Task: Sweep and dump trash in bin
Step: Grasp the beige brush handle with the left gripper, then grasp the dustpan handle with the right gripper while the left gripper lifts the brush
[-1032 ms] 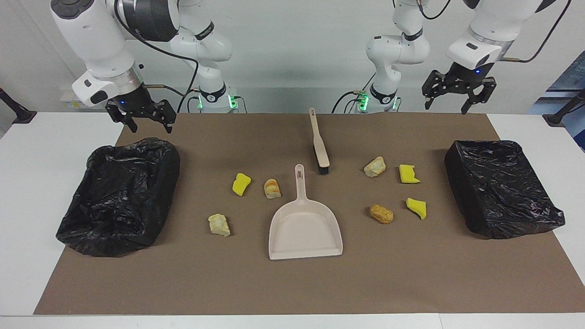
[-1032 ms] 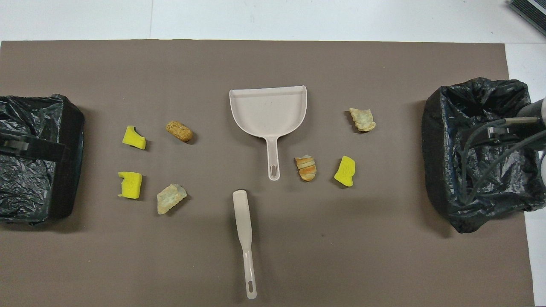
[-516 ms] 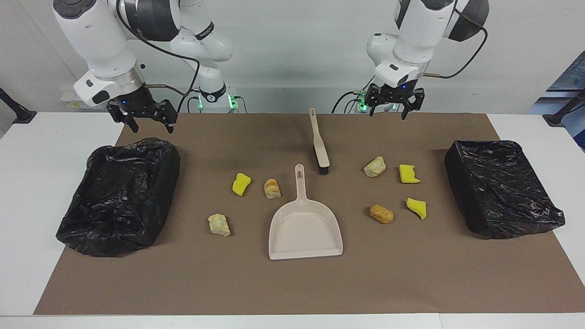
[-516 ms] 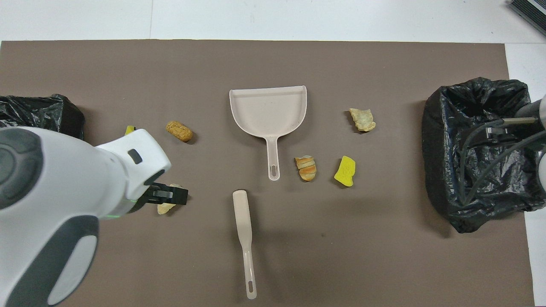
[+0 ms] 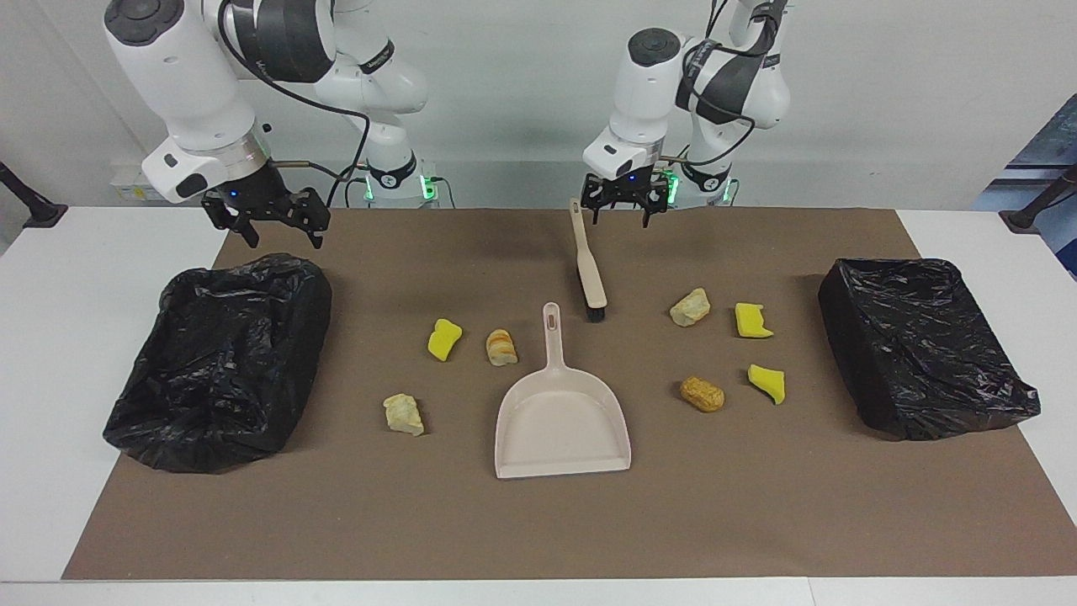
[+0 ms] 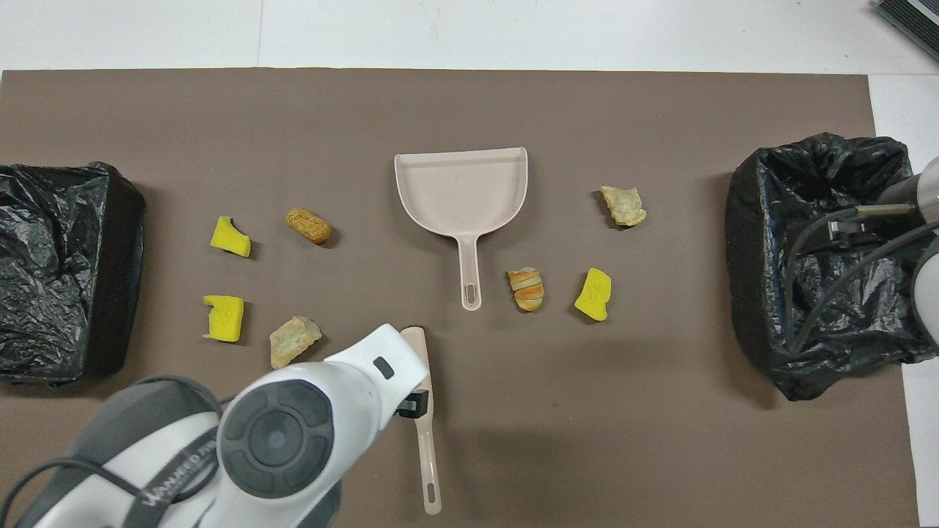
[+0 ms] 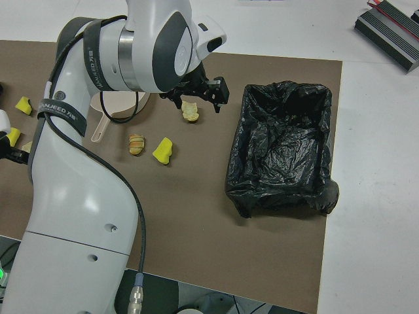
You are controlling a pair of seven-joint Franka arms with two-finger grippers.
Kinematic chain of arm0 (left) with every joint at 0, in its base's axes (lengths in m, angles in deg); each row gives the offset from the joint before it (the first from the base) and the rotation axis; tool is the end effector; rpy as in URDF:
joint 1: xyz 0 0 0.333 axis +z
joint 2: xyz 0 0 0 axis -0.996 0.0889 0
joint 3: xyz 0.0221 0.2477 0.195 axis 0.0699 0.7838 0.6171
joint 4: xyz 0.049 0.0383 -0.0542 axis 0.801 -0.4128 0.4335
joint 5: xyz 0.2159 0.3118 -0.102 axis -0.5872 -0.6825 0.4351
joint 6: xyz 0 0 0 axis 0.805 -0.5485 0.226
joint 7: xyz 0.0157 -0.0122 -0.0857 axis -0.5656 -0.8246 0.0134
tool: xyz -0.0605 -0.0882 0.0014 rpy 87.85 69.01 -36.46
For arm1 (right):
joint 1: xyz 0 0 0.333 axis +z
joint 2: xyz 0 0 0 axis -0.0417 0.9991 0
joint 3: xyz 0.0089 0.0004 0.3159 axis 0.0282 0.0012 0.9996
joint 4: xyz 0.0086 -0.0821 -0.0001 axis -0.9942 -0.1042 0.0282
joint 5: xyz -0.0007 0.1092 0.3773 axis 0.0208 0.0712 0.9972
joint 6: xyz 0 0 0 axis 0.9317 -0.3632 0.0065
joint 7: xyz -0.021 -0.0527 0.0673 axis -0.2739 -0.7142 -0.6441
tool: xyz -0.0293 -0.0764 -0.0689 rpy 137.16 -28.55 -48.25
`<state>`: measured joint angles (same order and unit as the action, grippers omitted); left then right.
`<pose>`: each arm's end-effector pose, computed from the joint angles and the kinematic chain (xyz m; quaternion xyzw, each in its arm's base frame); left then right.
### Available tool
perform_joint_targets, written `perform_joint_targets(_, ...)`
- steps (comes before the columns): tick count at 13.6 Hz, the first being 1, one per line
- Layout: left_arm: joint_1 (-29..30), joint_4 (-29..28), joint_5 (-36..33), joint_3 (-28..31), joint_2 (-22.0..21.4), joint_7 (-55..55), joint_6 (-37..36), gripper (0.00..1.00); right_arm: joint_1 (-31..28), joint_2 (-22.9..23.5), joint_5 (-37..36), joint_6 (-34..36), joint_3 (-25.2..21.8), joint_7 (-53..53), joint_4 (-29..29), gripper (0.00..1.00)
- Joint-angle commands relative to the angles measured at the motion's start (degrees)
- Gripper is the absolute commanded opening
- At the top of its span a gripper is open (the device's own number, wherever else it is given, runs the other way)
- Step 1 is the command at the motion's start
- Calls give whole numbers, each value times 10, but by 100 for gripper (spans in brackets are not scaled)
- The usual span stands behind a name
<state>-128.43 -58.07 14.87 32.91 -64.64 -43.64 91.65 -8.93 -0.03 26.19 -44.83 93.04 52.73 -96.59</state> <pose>0.3428 -0.3325 0.4488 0.9975 -0.0700 -0.0027 0.0028 0.5612 -0.0020 0.5889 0.9994 -0.0067 -0.0317 0.0088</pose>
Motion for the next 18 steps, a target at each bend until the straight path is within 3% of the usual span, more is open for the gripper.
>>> perform_joint_targets(1, -68, -61, 0, 11, 18, -78, 84, 100, 10, 17, 3, -31, 2, 8, -7, 100)
perform_joint_targets(4, -109, -113, 0, 11, 35, -113, 148, 97, 41, 44, 4, -67, 3, 28, -3, 100)
perform_joint_targets(7, -120, -131, 0, 10, 40, -122, 159, 84, 89, 74, 5, -115, 3, 69, -3, 100)
perform_joint_targets(9, -120, -130, 19, 11, 41, -124, 155, 56, 122, 90, 5, -143, 3, 101, -2, 100)
perform_joint_targets(10, -119, -127, 35, 11, 44, -127, 151, 31, 130, 101, 5, -150, 3, 104, 0, 100)
perform_joint_targets(12, -112, -120, 36, 13, 48, -124, 144, 1, 167, 126, 12, -172, 3, 134, 2, 100)
perform_joint_targets(14, -98, -103, 35, 17, 47, -120, 125, 0, 200, 159, 11, -190, 3, 196, 22, 100)
perform_joint_targets(18, -26, -55, 1, 18, 28, -118, 11, 0, 231, 191, 23, -235, 4, 210, 21, 100)
